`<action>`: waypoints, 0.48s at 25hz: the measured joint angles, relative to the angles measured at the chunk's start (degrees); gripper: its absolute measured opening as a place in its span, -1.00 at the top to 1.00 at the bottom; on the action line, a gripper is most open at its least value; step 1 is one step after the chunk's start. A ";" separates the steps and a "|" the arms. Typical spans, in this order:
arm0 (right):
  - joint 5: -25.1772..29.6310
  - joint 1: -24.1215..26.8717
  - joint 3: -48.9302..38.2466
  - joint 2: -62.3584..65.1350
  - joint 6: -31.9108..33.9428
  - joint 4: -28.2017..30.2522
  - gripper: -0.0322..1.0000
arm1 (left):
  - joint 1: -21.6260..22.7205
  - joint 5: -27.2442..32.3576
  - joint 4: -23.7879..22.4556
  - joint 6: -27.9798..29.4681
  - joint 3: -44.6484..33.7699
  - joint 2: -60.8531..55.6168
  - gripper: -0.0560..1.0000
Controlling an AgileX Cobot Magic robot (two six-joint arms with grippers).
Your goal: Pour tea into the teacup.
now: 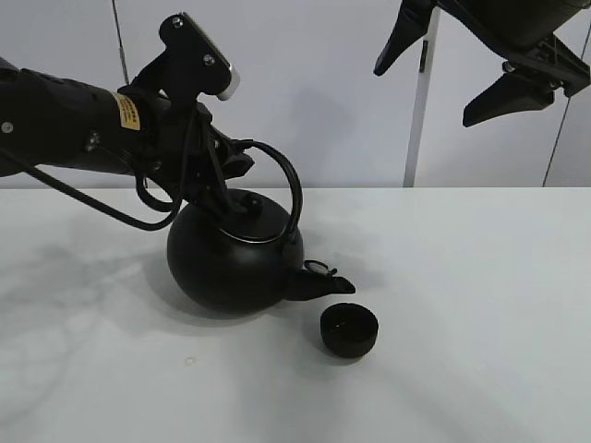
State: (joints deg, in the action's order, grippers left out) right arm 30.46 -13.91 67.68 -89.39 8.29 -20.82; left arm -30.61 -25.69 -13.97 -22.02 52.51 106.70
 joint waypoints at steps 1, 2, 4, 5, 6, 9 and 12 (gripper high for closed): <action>0.00 0.00 0.00 0.00 0.00 0.00 -0.33 | 0.00 0.00 0.00 -0.02 0.00 0.00 0.70; 0.00 0.00 0.00 0.00 0.00 0.00 -0.33 | 0.00 0.00 0.00 -0.07 0.00 0.00 0.70; 0.00 0.00 0.00 0.00 0.00 0.00 -0.33 | 0.00 0.00 0.00 -0.29 0.00 0.00 0.70; 0.00 0.00 0.00 0.00 0.00 0.00 -0.33 | 0.00 0.00 0.00 -0.29 0.00 0.00 0.70; 0.00 0.00 0.00 0.00 0.00 0.00 -0.33 | 0.00 0.00 0.00 -0.36 0.00 0.00 0.70; 0.00 0.00 0.00 0.00 0.00 0.00 -0.33 | 0.00 0.00 -0.11 -0.73 0.00 0.00 0.70; 0.00 0.00 0.00 0.00 0.00 0.00 -0.33 | 0.00 0.00 -0.15 -1.01 0.00 0.00 0.70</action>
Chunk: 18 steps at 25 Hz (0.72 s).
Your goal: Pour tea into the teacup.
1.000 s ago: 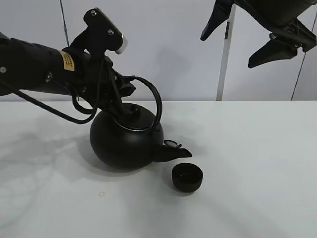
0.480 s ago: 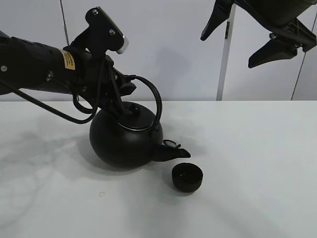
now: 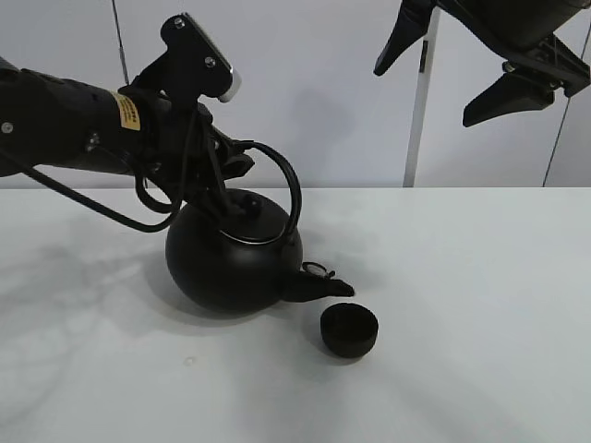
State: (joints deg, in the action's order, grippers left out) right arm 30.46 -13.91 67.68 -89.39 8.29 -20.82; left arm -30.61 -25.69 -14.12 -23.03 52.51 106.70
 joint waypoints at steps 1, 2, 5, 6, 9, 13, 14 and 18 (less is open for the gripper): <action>0.00 0.00 0.00 0.00 0.00 0.00 -0.33 | 0.00 0.00 0.00 -0.30 0.00 0.00 0.70; 0.00 0.00 0.00 0.00 0.00 0.00 -0.33 | 0.00 0.00 0.00 -0.46 0.00 0.00 0.70; 0.00 0.00 0.00 0.00 0.00 0.00 -0.33 | 0.00 0.00 0.00 -0.96 0.00 0.00 0.70; 0.00 0.00 0.00 0.00 0.00 0.00 -0.33 | 0.00 0.00 0.00 -1.09 0.00 0.00 0.70; 0.00 0.00 0.00 0.00 0.00 0.00 -0.33 | 0.00 0.00 0.00 -1.38 0.00 0.00 0.70; 0.00 0.00 0.00 0.00 0.00 0.00 -0.33 | 0.00 0.00 0.00 -1.71 0.00 0.00 0.70; 0.00 0.00 0.00 0.00 0.00 0.00 -0.33 | 0.00 0.00 0.00 -1.81 0.00 0.00 0.70; 0.00 0.00 0.00 0.00 0.00 0.00 -0.33 | 0.00 0.00 0.00 -2.22 0.00 0.00 0.70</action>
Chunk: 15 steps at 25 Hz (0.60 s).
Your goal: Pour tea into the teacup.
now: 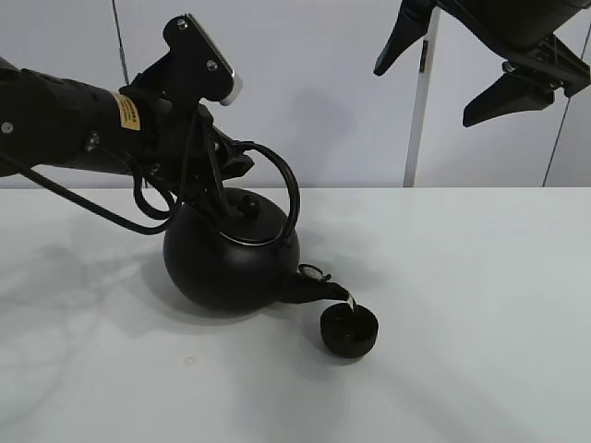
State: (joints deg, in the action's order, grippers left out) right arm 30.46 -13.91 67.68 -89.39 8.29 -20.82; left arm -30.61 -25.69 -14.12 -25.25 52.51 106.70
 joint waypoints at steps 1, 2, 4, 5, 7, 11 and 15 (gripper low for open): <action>0.00 0.00 0.00 0.00 0.00 0.00 -0.33 | 0.00 0.00 0.00 0.00 0.00 0.00 0.70; 0.00 0.00 0.00 0.00 0.00 0.00 -0.33 | 0.00 0.00 0.00 0.00 0.00 0.00 0.70; 0.00 0.00 0.00 0.00 0.00 0.00 -0.33 | 0.00 0.00 0.00 0.60 0.00 0.00 0.70; 0.00 0.00 0.00 0.00 0.00 0.00 -0.33 | 0.00 0.00 0.00 1.49 0.00 0.00 0.70; 0.00 0.00 0.00 0.00 0.00 0.00 -0.33 | 0.00 0.00 0.00 3.43 0.00 0.00 0.70; 0.00 0.00 0.00 0.00 0.00 0.00 -0.33 | -0.11 0.02 0.06 7.56 0.00 0.00 0.70; 0.00 0.00 0.00 0.00 0.00 0.00 -0.33 | -0.37 0.54 2.68 8.23 0.00 -0.89 0.70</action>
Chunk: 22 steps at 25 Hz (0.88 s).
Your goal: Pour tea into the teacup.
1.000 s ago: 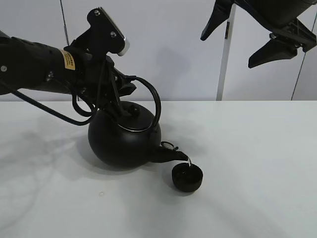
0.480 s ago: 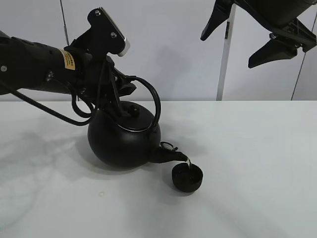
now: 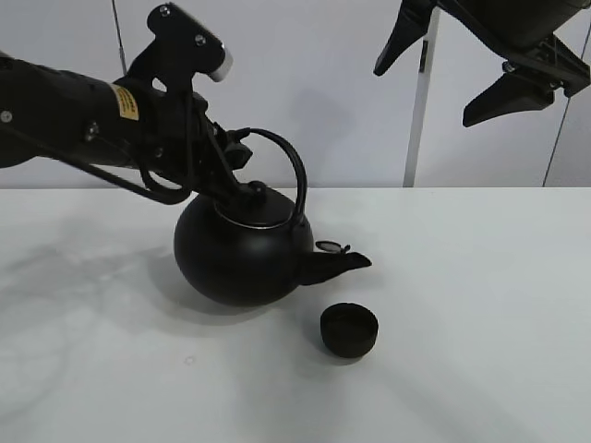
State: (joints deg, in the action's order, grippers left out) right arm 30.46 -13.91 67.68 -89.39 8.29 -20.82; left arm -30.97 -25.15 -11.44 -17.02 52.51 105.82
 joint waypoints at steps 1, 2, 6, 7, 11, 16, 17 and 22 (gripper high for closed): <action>0.00 0.00 0.00 0.00 0.00 0.00 -0.33 | 0.00 0.16 1.38 0.00 0.00 -0.51 0.70; 0.00 0.00 0.00 0.00 0.00 0.00 -0.33 | 0.00 0.24 2.93 0.00 -0.35 -1.05 0.70; -0.06 0.00 0.00 0.00 0.00 0.00 -0.33 | 0.00 -1.19 9.97 -0.14 -2.94 -4.60 0.70; -0.06 0.00 0.00 0.00 0.00 0.00 -0.33 | 0.00 -2.16 11.44 -0.27 -3.85 -5.22 0.70; -0.06 0.00 0.00 0.00 0.00 0.00 -0.33 | 0.00 -8.98 18.04 -1.13 -9.53 -7.51 0.70; -0.17 0.00 0.00 0.00 0.00 0.00 -0.33 | 0.00 -17.51 22.36 -1.36 -17.42 -8.69 0.70; -0.17 0.00 0.00 0.00 0.00 0.00 -0.33 | 0.00 -19.03 22.76 -1.36 -18.63 -8.69 0.70; -0.21 0.00 0.00 0.00 0.00 0.00 -0.33 | 0.00 -25.39 23.95 -0.70 -24.15 -8.69 0.70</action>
State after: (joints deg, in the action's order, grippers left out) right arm 30.25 -13.91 67.68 -89.39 8.29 -20.82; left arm -30.97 -50.55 12.51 -17.72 28.36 97.13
